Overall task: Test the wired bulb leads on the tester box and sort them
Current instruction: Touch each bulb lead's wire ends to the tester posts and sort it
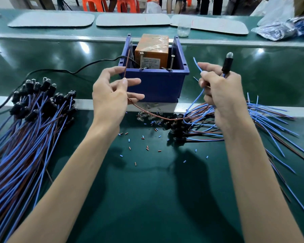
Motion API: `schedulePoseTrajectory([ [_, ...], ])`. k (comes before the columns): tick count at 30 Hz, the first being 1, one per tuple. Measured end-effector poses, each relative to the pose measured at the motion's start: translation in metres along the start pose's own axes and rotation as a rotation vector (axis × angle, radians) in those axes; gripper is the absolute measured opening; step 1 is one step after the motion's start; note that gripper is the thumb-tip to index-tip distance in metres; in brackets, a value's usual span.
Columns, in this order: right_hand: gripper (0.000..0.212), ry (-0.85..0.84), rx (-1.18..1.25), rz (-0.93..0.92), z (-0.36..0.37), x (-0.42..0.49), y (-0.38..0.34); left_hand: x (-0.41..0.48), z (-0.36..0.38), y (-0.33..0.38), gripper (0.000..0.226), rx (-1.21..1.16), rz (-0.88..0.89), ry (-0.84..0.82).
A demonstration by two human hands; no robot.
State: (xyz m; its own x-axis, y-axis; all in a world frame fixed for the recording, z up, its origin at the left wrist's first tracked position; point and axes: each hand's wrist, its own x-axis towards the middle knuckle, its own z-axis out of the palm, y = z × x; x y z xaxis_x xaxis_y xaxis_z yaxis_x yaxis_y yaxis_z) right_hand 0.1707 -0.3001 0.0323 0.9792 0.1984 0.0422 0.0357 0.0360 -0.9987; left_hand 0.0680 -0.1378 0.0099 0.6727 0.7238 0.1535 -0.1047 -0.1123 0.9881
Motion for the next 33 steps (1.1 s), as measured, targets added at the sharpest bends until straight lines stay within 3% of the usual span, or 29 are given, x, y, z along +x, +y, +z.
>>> schedulePoseTrajectory([
  [33, 0.027, -0.113, -0.029, -0.055, 0.0086, -0.0056, 0.0033, 0.0048, -0.0043, -0.0016, 0.016, -0.061, 0.005, 0.015],
])
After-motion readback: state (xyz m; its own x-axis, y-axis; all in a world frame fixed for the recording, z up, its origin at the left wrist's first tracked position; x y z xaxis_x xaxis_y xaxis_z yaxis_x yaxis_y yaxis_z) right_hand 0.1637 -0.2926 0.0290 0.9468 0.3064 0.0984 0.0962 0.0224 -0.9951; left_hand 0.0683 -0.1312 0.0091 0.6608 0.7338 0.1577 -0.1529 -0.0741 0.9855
